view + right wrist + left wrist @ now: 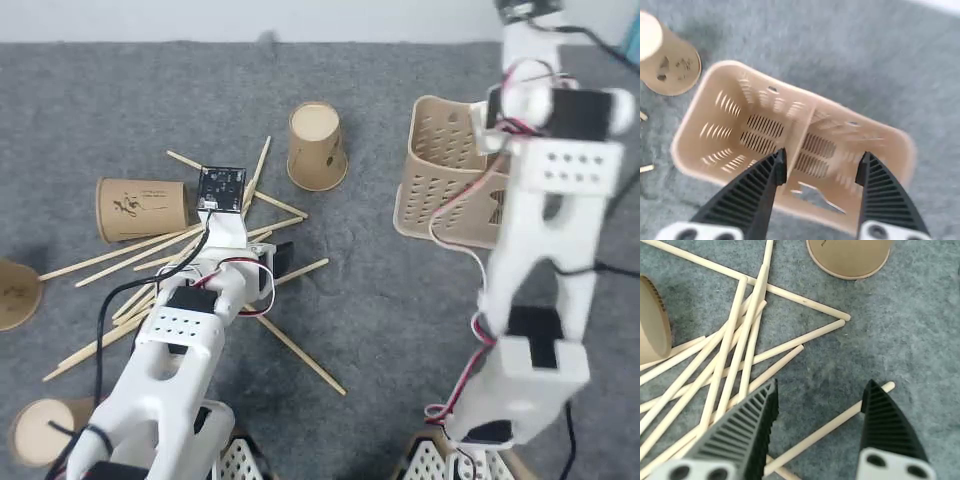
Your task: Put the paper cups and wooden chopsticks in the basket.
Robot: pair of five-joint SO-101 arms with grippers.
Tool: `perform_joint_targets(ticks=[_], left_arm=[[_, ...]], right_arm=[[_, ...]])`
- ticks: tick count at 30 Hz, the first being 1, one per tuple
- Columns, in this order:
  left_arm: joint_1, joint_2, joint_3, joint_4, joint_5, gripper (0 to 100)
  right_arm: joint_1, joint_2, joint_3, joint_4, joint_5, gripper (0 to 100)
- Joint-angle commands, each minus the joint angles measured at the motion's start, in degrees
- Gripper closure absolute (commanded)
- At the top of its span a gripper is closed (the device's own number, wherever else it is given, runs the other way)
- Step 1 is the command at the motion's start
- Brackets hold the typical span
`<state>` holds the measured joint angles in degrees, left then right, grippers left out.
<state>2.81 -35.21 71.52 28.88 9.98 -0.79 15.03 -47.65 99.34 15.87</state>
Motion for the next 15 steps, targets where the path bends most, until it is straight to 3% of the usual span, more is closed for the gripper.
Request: perform_joint_targets(ticks=[1,11,15], left_arm=[[0.5,-0.1,-1.7,-1.0,-0.8,74],[0.5,-0.1,-1.7,-1.1,-0.8,74],[0.5,-0.1,-1.7,-1.2,-0.8,74]], right_arm=[[-0.6,3.8,-2.7,-1.5,-1.3,76.8],[-0.7,17.6,-2.7,-3.9,-1.2,77.7],[-0.7,19.6,-2.7,-3.6,-0.9,92.0]])
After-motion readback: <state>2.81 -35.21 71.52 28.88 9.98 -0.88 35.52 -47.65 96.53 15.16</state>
